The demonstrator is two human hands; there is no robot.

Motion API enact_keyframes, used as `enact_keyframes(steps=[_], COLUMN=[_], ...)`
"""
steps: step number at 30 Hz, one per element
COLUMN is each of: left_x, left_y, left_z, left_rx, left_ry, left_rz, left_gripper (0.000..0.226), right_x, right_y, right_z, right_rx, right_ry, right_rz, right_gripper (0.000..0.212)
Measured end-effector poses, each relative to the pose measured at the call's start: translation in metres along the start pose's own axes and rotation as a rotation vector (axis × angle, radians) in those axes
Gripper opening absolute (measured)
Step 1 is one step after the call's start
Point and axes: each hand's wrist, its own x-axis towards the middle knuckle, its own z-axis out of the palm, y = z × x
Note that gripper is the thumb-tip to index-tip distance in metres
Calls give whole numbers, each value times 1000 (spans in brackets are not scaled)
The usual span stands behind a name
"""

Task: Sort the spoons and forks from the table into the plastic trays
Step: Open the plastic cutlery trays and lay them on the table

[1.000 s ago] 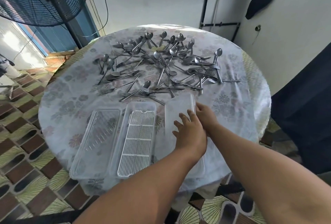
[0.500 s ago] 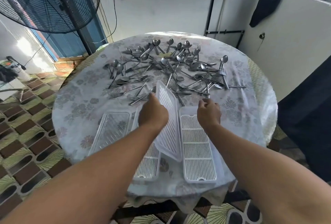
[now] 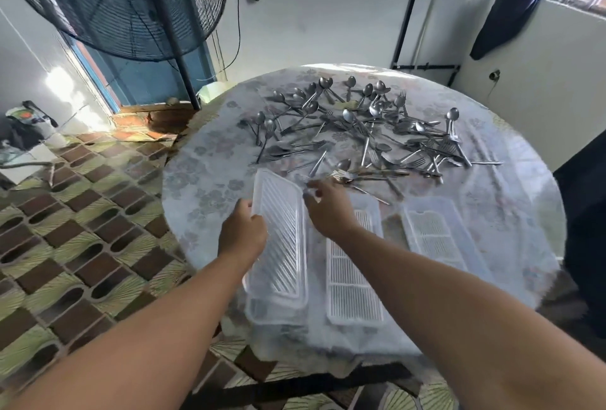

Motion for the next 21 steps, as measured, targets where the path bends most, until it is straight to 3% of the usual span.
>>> enact_keyframes(steps=[4, 10, 15, 21], left_x=[9, 22, 32, 54], left_y=[-43, -73, -77, -87], left_z=[-5, 8, 19, 24], left_rx=[-27, 14, 188, 349], left_ry=[-103, -221, -193, -225], left_rz=[-5, 50, 25, 91], left_gripper=[21, 25, 19, 7], right_x=[-22, -39, -46, -33], right_y=[-14, -13, -6, 1], right_z=[41, 59, 67, 76], right_rx=[-312, -749, -925, -1012], right_ry=[-138, -394, -532, -514], right_rz=[24, 23, 35, 20], right_gripper=[50, 63, 88, 89])
